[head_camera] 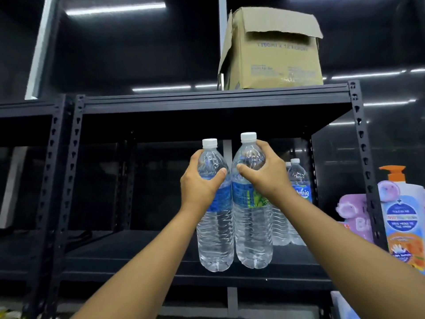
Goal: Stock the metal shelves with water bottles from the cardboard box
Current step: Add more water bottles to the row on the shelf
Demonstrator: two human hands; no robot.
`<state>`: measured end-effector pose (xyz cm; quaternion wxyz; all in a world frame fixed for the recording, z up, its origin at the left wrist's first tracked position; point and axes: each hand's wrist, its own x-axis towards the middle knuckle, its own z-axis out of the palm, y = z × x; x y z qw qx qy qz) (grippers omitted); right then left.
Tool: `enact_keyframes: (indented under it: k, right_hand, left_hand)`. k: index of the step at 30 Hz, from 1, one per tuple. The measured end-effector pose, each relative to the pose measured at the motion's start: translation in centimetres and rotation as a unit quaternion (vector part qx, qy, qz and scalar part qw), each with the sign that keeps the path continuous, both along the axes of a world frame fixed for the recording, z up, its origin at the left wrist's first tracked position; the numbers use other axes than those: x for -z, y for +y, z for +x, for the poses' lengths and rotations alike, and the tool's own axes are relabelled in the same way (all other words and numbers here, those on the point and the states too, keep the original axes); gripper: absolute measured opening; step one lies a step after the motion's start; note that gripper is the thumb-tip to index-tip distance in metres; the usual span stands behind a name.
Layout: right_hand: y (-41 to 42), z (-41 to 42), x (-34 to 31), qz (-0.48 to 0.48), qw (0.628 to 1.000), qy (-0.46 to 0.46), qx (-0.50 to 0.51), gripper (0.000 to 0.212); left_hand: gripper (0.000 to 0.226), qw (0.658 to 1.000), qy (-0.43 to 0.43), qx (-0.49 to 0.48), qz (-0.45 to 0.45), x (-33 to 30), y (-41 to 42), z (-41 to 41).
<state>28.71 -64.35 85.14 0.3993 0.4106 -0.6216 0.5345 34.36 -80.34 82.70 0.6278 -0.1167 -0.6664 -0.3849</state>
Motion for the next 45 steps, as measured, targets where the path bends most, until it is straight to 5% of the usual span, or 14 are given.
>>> enact_keyframes:
  k: [18, 32, 39, 45]
  right_hand:
    - [-4.9, -13.2, -0.5, 0.039, 0.992, -0.113, -0.033, 0.058]
    - [-4.3, -13.6, 0.8, 0.046, 0.992, -0.111, -0.050, 0.083]
    - [-4.1, -12.9, 3.2, 0.073, 0.987, -0.128, -0.058, 0.105]
    - [-3.3, -11.8, 6.8, 0.119, 0.980, -0.156, -0.042, 0.117]
  left_hand:
    - [0.041, 0.994, -0.106, 0.010, 0.037, -1.6, -3.9, -10.9]
    - [0.057, 0.990, -0.133, 0.040, 0.022, -1.2, -5.0, -13.1]
    - [0.093, 0.983, -0.177, 0.042, -0.003, 2.8, -5.5, -12.5]
    - [0.094, 0.976, -0.213, 0.052, -0.014, 6.5, -4.5, -10.6]
